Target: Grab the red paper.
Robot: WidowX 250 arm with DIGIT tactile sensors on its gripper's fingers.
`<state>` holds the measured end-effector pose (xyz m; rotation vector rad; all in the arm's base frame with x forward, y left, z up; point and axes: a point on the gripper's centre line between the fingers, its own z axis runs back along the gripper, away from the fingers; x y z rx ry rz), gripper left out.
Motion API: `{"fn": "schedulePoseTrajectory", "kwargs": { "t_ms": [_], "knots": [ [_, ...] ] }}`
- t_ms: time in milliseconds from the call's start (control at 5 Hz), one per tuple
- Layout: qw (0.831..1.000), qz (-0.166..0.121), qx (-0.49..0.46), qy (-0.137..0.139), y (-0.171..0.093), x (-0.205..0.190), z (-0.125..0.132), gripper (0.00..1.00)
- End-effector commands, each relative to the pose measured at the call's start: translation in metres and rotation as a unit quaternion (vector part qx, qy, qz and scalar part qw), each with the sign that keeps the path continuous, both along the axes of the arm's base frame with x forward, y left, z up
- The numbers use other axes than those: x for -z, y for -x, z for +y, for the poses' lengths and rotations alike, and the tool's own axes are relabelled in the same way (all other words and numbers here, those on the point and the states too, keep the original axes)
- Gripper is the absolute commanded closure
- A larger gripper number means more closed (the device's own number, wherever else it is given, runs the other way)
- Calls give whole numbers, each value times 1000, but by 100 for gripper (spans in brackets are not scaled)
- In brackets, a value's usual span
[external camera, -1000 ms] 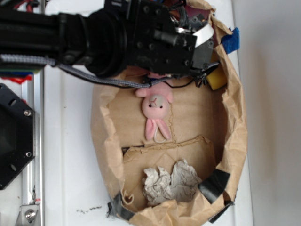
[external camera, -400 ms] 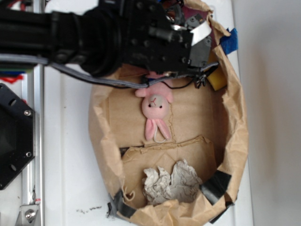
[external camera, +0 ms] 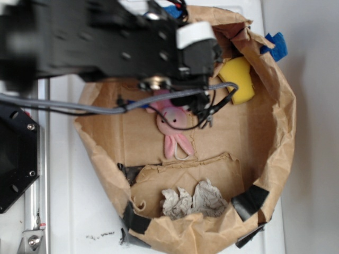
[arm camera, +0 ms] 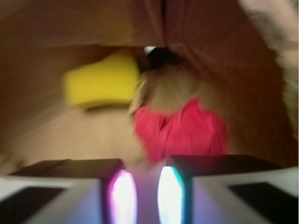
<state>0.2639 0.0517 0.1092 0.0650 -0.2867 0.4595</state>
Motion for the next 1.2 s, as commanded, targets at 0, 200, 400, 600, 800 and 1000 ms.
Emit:
{"fn": "schedulePoseTrajectory", "kwargs": {
  "t_ms": [0, 200, 400, 600, 800, 1000],
  "knots": [
    [998, -47, 32, 21, 10, -42, 5, 100],
    [998, -46, 33, 22, 10, -42, 4, 100],
    [998, -44, 33, 12, 3, -33, 12, 0],
    [998, -48, 30, -14, -10, -17, 23, 0],
    [999, -28, 16, -27, -21, 0, 38, 0],
    [999, -14, 18, -41, -24, 11, 47, 0]
  ]
}}
